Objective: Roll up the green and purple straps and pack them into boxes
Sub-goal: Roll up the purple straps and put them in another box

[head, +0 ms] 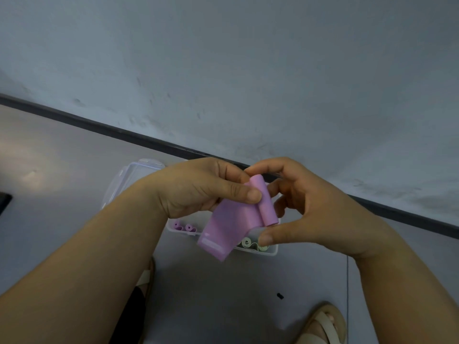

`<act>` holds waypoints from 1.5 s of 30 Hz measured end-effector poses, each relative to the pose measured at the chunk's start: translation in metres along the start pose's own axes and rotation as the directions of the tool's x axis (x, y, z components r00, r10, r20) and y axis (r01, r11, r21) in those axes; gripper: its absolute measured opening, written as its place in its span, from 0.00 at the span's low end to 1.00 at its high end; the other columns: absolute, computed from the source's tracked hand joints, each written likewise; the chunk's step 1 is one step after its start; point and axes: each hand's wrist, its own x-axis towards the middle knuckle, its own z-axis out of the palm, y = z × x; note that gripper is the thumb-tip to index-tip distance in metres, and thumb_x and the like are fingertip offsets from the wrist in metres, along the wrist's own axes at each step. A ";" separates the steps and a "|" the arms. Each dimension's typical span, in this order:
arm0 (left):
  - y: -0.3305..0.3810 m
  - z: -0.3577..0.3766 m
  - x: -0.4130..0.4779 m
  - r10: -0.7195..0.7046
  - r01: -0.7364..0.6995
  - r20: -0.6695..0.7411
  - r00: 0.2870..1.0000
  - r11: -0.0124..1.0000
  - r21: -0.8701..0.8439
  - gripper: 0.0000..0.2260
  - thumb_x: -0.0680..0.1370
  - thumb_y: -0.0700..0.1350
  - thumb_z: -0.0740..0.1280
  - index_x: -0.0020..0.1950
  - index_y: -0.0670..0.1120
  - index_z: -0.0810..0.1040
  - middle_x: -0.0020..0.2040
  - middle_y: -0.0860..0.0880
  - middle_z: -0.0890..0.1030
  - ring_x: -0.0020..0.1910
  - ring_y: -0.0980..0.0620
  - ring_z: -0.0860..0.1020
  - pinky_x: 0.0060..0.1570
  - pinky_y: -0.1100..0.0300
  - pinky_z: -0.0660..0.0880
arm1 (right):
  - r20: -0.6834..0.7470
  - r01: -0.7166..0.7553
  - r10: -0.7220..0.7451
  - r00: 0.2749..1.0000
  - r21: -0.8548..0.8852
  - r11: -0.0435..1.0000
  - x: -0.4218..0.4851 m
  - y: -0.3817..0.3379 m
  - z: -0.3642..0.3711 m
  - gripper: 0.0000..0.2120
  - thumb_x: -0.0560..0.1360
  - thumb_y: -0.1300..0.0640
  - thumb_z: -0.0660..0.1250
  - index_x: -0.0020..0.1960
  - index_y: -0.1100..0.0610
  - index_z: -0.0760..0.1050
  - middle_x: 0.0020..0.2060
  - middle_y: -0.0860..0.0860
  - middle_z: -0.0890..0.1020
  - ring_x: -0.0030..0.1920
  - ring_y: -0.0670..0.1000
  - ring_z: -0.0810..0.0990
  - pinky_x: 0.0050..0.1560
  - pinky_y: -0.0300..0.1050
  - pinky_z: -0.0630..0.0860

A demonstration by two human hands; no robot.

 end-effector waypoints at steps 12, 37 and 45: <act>0.001 0.006 0.002 -0.021 0.022 -0.062 0.998 1.000 0.015 0.04 0.65 0.45 0.71 0.34 0.47 0.84 0.33 0.51 0.82 0.31 0.57 0.79 0.31 0.68 0.74 | -0.046 0.016 -0.020 0.999 -0.073 0.997 0.000 0.002 0.001 0.29 0.55 0.43 0.76 0.55 0.40 0.72 0.54 0.38 0.73 0.50 0.44 0.76 0.44 0.42 0.77; -0.009 -0.004 0.009 0.073 -0.053 -0.331 0.941 0.996 0.069 0.17 0.60 0.56 0.76 0.45 0.48 0.85 0.48 0.46 0.84 0.51 0.45 0.80 0.55 0.50 0.76 | -0.238 -0.108 0.127 0.963 0.092 0.990 0.005 0.000 0.005 0.22 0.60 0.36 0.65 0.54 0.34 0.70 0.50 0.31 0.77 0.47 0.39 0.78 0.49 0.38 0.77; -0.006 0.002 0.012 0.146 -0.176 -0.454 0.879 0.984 -0.024 0.15 0.62 0.52 0.71 0.45 0.48 0.85 0.49 0.45 0.84 0.53 0.43 0.80 0.58 0.44 0.76 | -0.476 -0.106 0.204 0.855 0.225 0.969 0.012 0.001 0.006 0.21 0.63 0.36 0.56 0.46 0.46 0.78 0.39 0.44 0.82 0.39 0.41 0.79 0.43 0.34 0.76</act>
